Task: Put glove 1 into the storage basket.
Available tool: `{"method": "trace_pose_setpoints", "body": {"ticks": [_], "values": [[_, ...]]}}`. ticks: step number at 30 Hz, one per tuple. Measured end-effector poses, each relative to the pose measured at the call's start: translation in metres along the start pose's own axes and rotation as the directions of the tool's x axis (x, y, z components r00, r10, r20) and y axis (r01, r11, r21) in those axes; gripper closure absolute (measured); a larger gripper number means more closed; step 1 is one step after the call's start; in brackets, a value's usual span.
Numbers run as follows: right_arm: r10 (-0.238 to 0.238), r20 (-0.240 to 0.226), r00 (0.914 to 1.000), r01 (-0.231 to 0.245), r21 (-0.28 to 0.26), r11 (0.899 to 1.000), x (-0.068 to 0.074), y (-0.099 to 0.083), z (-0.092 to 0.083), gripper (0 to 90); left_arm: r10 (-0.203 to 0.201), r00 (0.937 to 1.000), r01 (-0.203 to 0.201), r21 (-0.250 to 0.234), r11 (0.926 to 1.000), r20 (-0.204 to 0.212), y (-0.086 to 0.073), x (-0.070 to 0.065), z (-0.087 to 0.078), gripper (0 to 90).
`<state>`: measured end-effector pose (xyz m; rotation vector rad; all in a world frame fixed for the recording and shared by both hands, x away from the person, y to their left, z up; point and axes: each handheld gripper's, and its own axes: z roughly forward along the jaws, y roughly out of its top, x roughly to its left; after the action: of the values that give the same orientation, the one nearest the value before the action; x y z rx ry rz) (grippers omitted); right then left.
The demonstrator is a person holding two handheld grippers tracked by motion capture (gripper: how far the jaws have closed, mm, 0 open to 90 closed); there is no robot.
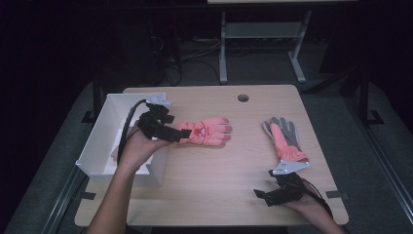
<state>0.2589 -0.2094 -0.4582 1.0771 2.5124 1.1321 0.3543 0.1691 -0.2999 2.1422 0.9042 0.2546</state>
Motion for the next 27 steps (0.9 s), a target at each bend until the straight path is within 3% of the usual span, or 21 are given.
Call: {"method": "trace_pose_setpoints", "body": {"ticks": [5, 12, 27], "values": [[0.006, 0.001, 1.0000, -0.006, 0.001, 1.000, 0.001, 0.000, 0.000, 8.0, 0.035, 0.9990, -0.035, 0.017, 0.9992, 0.027, -0.003, -0.020, 0.018, 14.4], [-0.001, 0.002, 1.0000, 0.001, 0.003, 1.000, 0.000, 0.000, 0.000, 8.0, 0.064, 0.9958, -0.066, 0.031, 0.9973, 0.066, -0.020, -0.040, 0.044, 14.4], [0.001, 0.005, 1.0000, -0.001, 0.008, 1.000, 0.001, 0.000, 0.001, 8.1, 0.079, 0.9935, -0.083, 0.050, 0.9953, 0.082, -0.073, -0.052, 0.075, 14.4]]}}
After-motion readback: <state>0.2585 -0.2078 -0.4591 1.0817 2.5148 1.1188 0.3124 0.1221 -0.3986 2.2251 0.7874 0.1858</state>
